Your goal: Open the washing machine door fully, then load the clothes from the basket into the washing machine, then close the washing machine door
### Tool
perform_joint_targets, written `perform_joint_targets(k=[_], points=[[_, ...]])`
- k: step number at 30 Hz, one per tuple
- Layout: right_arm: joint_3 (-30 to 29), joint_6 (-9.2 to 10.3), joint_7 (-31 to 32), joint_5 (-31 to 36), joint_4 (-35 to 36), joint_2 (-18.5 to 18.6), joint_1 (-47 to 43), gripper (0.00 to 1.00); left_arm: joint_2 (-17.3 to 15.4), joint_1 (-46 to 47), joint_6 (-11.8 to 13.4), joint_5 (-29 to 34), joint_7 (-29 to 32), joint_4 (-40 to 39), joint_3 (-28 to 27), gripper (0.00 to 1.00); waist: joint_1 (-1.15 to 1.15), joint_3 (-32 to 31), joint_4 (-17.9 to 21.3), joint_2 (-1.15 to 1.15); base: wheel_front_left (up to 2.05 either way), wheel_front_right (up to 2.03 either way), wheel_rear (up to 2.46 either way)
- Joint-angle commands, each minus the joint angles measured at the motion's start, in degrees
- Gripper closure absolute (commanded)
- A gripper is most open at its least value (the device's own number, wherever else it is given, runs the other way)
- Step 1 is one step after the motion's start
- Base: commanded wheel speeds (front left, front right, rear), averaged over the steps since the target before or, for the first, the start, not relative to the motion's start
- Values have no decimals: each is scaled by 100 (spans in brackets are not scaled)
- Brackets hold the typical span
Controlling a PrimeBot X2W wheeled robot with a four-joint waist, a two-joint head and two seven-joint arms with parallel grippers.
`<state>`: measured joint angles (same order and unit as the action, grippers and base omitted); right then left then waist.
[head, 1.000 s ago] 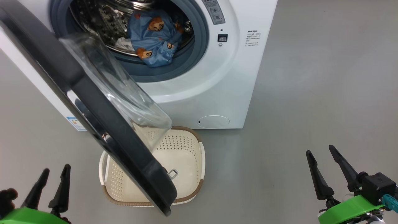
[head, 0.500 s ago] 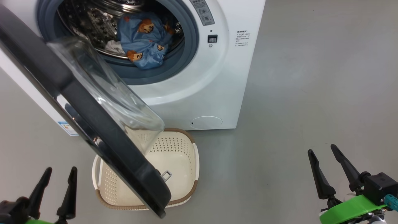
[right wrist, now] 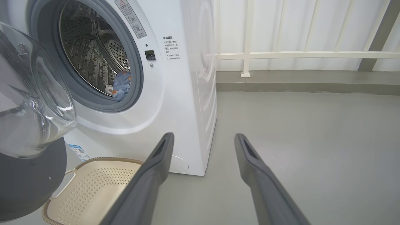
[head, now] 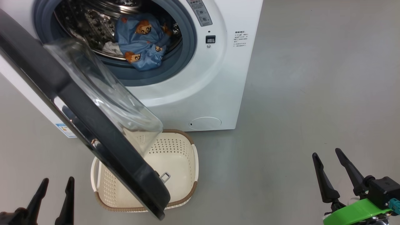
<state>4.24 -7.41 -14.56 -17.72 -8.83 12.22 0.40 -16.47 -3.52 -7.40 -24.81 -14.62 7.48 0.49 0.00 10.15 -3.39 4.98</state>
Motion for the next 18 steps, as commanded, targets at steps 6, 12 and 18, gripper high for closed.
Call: perform_joint_targets(k=[6,12,18], points=[[97,-8,-44,37,146,52,-27,0,-106,92,-9,114,-38,-150,-261,0,0,-6,-24,0,0,0,0],[111,-8,-44,28,134,52,-31,0,-82,71,-9,143,-38,-173,-265,0,0,-32,-43,0,0,0,0],[129,-8,-44,30,124,41,-25,0,-42,51,-9,150,-38,-207,-253,0,0,-52,-91,0,0,0,0]])
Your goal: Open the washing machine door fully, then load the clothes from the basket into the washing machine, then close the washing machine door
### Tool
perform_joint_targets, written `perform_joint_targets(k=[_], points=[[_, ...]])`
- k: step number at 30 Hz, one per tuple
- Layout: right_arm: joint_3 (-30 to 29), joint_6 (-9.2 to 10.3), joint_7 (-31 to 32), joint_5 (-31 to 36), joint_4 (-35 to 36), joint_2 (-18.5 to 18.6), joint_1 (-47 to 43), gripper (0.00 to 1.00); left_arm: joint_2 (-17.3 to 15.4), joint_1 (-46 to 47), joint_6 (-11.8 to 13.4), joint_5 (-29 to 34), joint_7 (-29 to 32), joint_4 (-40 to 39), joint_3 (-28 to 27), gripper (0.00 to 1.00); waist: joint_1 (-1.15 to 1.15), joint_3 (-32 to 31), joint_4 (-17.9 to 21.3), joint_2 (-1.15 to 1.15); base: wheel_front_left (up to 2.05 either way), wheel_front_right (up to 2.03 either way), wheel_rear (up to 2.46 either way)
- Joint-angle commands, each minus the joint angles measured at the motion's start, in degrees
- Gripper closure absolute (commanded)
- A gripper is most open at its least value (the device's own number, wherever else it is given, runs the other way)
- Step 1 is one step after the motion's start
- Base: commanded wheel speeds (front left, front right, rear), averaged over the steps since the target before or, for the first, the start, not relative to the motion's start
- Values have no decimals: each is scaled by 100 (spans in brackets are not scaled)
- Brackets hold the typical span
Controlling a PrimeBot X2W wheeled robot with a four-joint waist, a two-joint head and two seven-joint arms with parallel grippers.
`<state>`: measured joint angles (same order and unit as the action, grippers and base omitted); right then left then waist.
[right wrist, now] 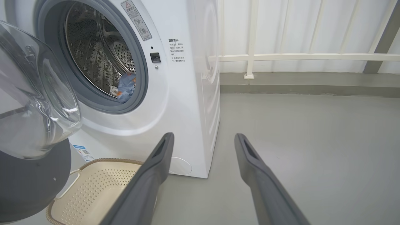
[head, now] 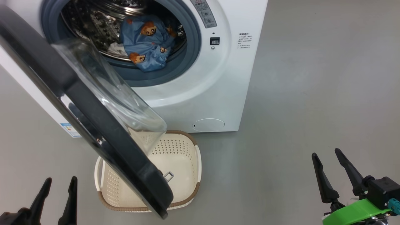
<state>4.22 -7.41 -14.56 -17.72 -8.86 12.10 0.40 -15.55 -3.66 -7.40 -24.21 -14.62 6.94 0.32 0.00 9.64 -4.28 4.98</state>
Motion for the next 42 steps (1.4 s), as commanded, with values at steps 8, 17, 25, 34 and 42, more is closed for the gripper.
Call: perform_joint_targets(k=[8,17,25,34,42], points=[[281,-8,-44,27,103,22,70,92,-65,6,-9,92,-38,-196,-223,0,0,-29,-190,0,0,0,0],[674,-8,-44,-18,379,-31,445,100,50,-69,-9,87,-38,-283,-236,0,0,-183,-546,0,0,0,0],[1290,-8,-44,-41,1127,-114,886,100,137,-137,-9,157,-38,-348,-219,0,0,-332,-865,0,0,0,0],[2151,-8,-44,-132,1904,-201,1230,100,196,-222,-9,177,-38,-430,-255,0,0,-462,-1226,0,0,0,0],[3161,-8,-44,-278,2175,-297,1334,100,207,-263,-9,199,-38,-472,-300,0,0,-515,-1431,0,0,0,0]])
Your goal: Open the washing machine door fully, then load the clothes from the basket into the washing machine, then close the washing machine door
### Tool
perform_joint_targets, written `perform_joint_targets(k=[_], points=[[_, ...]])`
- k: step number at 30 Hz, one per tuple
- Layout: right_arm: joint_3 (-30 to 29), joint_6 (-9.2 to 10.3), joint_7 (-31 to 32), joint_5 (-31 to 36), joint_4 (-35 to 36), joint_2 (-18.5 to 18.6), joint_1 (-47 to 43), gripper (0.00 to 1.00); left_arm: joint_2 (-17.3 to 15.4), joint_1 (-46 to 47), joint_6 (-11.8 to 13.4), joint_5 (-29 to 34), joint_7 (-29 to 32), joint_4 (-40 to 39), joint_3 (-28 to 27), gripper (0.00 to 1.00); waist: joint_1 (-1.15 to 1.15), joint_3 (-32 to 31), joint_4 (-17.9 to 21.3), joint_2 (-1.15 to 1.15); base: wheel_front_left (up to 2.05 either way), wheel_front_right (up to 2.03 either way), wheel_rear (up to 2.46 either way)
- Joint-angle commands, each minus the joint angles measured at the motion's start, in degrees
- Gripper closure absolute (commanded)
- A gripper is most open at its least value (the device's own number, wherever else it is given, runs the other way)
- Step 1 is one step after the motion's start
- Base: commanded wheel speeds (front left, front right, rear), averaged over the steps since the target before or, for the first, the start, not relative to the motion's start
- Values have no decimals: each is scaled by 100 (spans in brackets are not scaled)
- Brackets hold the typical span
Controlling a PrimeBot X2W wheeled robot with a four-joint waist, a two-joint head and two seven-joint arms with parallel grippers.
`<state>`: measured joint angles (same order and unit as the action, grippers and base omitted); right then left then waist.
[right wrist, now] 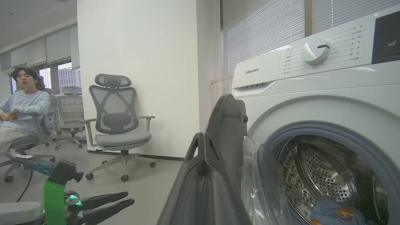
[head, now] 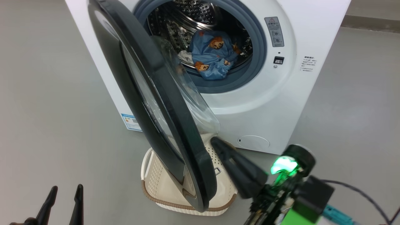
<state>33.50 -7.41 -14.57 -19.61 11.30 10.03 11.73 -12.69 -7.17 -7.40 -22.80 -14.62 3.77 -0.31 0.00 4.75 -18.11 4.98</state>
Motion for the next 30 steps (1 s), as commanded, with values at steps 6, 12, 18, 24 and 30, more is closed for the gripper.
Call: perform_joint_targets(k=[6,12,18,24,30], points=[[772,-8,-43,-209,-11,-161,224,100,-67,83,-9,57,-38,-176,-259,0,0,-7,-84,0,0,0,0],[1222,-8,-43,-374,-393,-139,208,100,-36,127,-9,56,-38,-199,-275,0,0,67,-93,0,0,0,0],[1617,-8,-43,-565,-921,-28,135,100,-15,177,-9,37,-38,-187,-276,0,0,131,-84,0,0,0,0],[1795,-8,-43,-677,-1441,17,71,100,-2,202,-9,19,-38,-180,-284,0,0,184,-64,0,0,0,0],[1785,-8,-43,-746,-1817,3,113,100,5,246,-9,1,-38,-180,-278,0,0,250,-48,0,0,0,0]])
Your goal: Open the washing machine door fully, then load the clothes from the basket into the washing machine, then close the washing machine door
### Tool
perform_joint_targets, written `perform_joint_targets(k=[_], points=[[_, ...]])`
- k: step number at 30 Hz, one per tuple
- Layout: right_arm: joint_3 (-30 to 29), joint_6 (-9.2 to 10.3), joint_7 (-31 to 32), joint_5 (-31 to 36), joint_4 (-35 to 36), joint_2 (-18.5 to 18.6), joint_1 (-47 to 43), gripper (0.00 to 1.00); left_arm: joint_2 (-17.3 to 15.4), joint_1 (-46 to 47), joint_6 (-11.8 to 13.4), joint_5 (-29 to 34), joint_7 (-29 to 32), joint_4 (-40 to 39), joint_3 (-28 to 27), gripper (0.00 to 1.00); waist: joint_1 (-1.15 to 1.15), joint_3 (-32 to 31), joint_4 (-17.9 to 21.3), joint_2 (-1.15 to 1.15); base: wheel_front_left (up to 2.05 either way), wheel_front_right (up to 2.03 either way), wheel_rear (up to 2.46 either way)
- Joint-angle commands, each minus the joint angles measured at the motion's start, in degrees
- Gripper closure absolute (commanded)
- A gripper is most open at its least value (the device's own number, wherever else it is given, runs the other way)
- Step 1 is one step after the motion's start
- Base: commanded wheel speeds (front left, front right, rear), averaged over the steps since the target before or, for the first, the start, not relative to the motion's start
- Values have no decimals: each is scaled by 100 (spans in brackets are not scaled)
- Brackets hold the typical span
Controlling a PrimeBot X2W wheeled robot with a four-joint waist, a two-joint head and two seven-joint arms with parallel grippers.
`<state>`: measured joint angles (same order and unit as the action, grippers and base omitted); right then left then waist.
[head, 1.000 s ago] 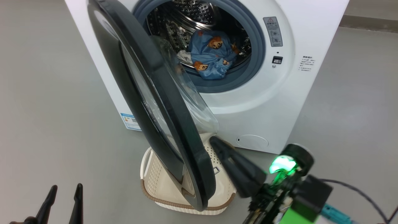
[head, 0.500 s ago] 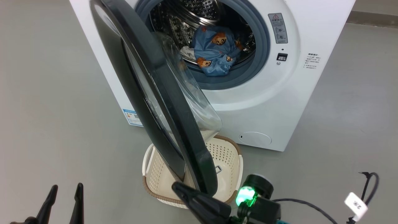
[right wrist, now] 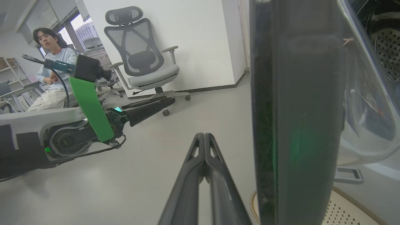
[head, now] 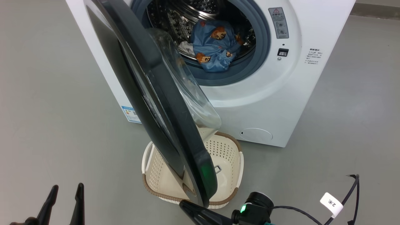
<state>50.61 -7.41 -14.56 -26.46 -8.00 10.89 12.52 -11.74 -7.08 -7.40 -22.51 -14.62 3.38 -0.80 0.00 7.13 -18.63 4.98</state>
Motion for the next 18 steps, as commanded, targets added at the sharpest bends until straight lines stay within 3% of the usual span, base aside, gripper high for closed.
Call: perform_joint_targets(k=[1,18], points=[[71,-8,-44,-68,66,-89,53,100,-89,248,-9,-32,-38,-138,-227,0,0,24,5,0,0,0,0],[-201,-8,-44,-72,-351,-250,245,100,-85,326,-9,-69,-38,-120,-192,0,0,126,14,0,0,0,0]])
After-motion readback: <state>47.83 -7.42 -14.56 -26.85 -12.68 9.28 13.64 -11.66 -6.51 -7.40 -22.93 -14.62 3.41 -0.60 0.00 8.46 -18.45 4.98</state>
